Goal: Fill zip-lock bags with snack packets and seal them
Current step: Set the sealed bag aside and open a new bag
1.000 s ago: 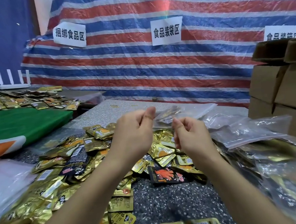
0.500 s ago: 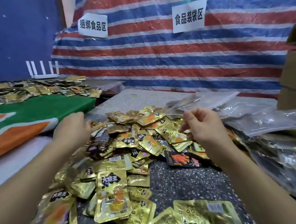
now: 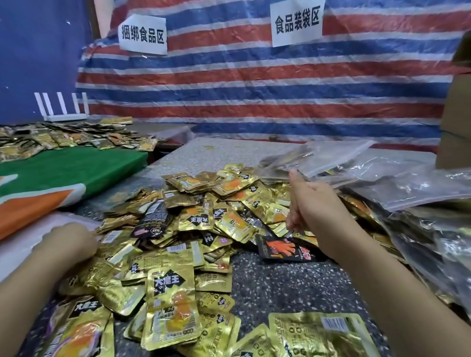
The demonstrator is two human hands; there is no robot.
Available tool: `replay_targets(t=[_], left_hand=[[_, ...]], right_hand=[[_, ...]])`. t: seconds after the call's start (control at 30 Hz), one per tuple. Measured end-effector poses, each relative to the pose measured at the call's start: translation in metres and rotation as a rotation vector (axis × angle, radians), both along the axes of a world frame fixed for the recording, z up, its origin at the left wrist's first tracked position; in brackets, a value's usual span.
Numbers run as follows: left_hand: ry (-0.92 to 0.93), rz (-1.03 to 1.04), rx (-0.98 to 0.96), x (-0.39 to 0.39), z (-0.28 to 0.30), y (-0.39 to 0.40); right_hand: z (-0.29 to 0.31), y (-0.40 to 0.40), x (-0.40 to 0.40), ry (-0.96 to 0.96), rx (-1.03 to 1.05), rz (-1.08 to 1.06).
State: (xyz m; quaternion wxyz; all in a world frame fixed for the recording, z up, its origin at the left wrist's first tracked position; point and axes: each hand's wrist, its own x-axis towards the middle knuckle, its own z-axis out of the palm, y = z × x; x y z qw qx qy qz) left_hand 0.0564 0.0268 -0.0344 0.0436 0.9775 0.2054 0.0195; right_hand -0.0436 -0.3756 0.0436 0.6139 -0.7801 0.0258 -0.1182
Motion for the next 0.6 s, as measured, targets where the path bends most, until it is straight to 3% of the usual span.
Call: replay_targets(t=[0.27,0.3,0.47,0.6], left_hand=[[-0.117,-0.122,-0.064,-0.024,0.003,-0.007],[-0.167,-0.094,-0.156,-0.027,0.007,-0.011],[-0.713,-0.242,-0.355,-0.031,0.037,-0.054],[-0.930,-0.563,-0.530,-0.059,0.076,-0.129]], right_hand=[[0.001,-0.001,-0.004,0.077,0.066,0.024],[0.002,0.000,-0.005,0.084,0.058,0.030],[0.003,0.001,-0.008,0.096,0.047,0.114],[0.009,0.004,-0.009,0.120,0.201,0.213]])
